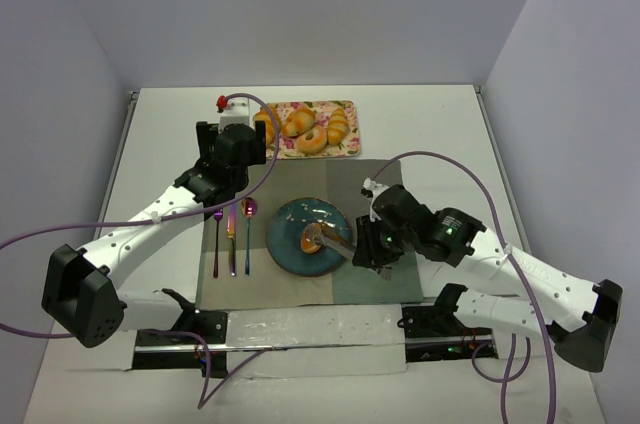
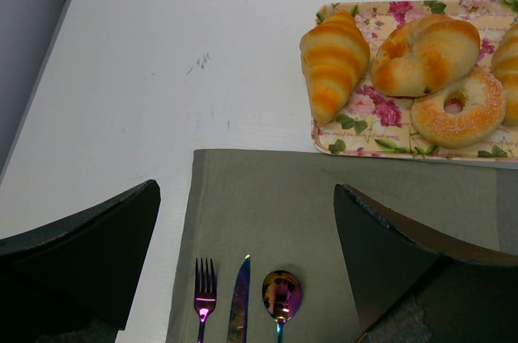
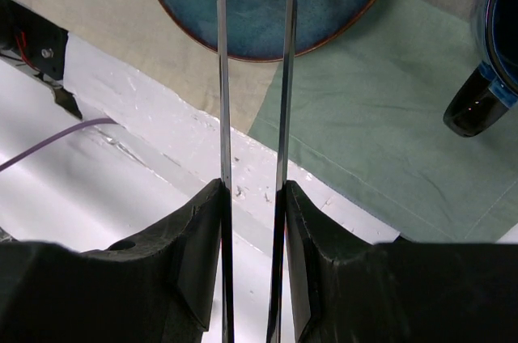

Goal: Place the bread

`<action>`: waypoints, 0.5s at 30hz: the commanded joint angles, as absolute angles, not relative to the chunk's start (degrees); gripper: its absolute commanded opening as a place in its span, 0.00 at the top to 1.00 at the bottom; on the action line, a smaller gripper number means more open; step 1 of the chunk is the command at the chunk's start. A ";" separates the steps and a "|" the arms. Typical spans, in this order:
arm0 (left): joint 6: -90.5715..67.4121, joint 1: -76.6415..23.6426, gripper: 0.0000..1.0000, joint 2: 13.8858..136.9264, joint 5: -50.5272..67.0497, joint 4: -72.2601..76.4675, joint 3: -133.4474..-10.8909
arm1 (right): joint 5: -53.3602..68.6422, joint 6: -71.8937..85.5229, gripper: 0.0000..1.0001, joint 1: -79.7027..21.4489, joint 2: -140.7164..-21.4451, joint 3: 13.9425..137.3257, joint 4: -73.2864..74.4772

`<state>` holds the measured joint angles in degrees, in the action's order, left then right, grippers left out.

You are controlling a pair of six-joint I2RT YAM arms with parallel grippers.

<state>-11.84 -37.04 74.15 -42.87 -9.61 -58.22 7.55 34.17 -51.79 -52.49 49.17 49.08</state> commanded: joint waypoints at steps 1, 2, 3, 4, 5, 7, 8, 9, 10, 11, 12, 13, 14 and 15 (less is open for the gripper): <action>-12.39 -37.27 0.01 73.13 -43.07 -8.44 -60.03 | 5.02 35.68 0.86 -52.73 -52.30 49.75 45.97; -12.39 -37.27 0.01 73.30 -43.07 -8.52 -60.12 | 4.75 35.86 0.84 -52.73 -52.21 49.75 46.14; -12.39 -37.35 0.01 73.39 -43.07 -8.61 -60.12 | 4.40 35.95 0.82 -52.82 -52.21 49.75 46.23; -12.39 -37.27 0.01 73.39 -42.98 -8.61 -60.20 | 3.87 36.12 0.78 -52.82 -52.21 49.75 46.32; -12.39 -37.27 0.01 73.39 -43.07 -8.61 -60.21 | 3.87 36.04 0.77 -52.74 -52.21 49.75 46.32; -12.39 -37.27 0.01 73.30 -42.98 -8.61 -60.12 | 3.95 36.12 0.72 -52.91 -52.29 49.83 46.14; -12.39 -37.35 0.01 73.30 -42.98 -8.61 -60.03 | 3.96 36.12 0.71 -53.00 -52.38 50.01 46.14; -12.39 -37.35 0.01 73.30 -43.07 -8.61 -60.12 | 3.87 36.04 0.71 -53.09 -52.56 50.18 46.23; -12.39 -37.35 0.01 73.39 -43.07 -8.61 -60.03 | 3.87 36.04 0.69 -53.17 -52.73 50.53 46.32; -12.39 -37.35 0.01 73.30 -43.07 -8.53 -60.03 | 3.52 36.04 0.68 -53.35 -52.91 50.80 46.58; -12.39 -37.35 0.01 73.39 -43.07 -8.53 -60.03 | 3.52 35.95 0.67 -53.44 -52.91 50.97 46.58; -12.39 -37.27 0.01 73.39 -43.07 -8.53 -60.03 | 3.52 35.86 0.65 -53.44 -53.08 51.15 46.76; -12.39 -37.35 0.01 73.39 -43.07 -8.53 -60.03 | 3.34 35.77 0.65 -53.52 -53.17 51.33 46.76; -12.39 -37.35 0.01 73.48 -43.07 -8.61 -60.12 | 3.17 35.86 0.64 -53.53 -53.17 51.42 46.93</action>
<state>-11.84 -37.04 74.15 -42.87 -9.61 -58.22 5.43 35.40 -53.04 -52.88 49.19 48.77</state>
